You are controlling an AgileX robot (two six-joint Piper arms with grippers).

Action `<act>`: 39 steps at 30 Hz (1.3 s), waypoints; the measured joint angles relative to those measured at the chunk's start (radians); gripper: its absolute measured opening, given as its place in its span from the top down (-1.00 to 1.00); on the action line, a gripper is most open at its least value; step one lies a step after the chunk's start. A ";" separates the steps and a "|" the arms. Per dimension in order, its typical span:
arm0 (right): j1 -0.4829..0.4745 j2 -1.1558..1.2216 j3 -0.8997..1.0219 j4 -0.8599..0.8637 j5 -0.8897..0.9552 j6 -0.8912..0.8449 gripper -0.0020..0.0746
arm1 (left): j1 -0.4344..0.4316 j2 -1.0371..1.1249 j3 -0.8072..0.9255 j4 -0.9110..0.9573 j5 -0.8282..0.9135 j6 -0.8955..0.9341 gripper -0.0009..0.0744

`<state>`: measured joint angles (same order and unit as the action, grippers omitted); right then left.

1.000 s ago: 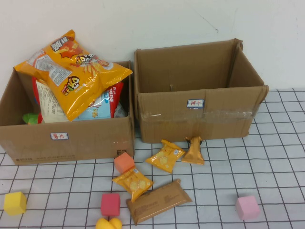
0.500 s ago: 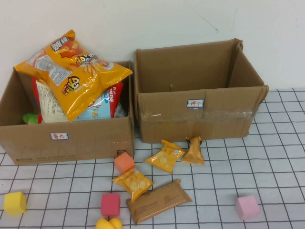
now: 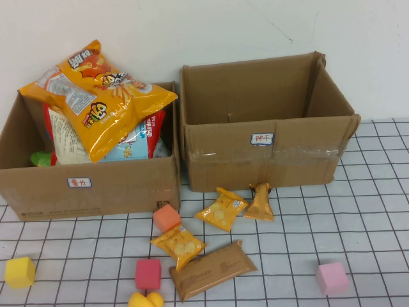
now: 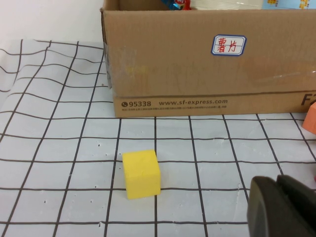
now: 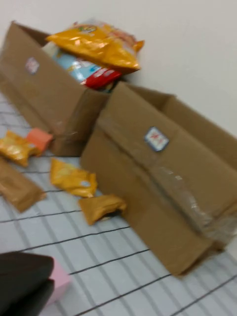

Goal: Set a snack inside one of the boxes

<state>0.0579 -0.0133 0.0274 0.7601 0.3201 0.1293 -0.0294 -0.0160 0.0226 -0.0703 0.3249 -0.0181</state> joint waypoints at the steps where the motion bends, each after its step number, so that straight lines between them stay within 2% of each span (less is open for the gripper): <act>1: 0.000 0.000 0.000 0.011 -0.023 -0.011 0.95 | 0.000 0.000 0.000 0.000 0.000 0.000 0.98; 4: 0.000 0.000 0.000 0.042 -0.090 -0.065 0.95 | 0.000 0.000 0.000 0.000 0.000 0.000 0.98; 7: 0.000 0.000 -0.003 0.052 -0.107 -0.252 0.95 | 0.000 0.000 0.000 -0.002 0.000 0.000 0.98; 13: 0.000 0.085 -0.173 0.047 0.055 -0.705 0.95 | 0.000 0.000 0.000 -0.002 0.000 0.000 0.98; 18: 0.000 0.313 -0.401 -0.066 0.216 -0.908 0.95 | 0.000 0.000 0.000 -0.002 0.000 0.000 0.98; 25: 0.000 0.707 -0.777 -0.227 0.509 -0.964 0.95 | 0.000 0.000 0.000 -0.002 0.000 0.000 0.98; 32: 0.015 1.015 -1.063 -0.249 0.758 -1.013 0.95 | 0.000 0.000 0.000 -0.002 0.000 0.000 0.98; 35: 0.076 1.106 -1.154 -0.272 0.814 -0.994 0.95 | 0.000 0.000 0.000 -0.002 0.000 0.000 0.98; 39: 0.228 1.217 -1.254 -0.365 0.835 -0.903 0.95 | 0.000 0.000 0.000 -0.002 0.000 0.000 0.98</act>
<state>0.2855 1.2037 -1.2262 0.3955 1.1550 -0.7735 -0.0294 -0.0160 0.0226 -0.0722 0.3249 -0.0181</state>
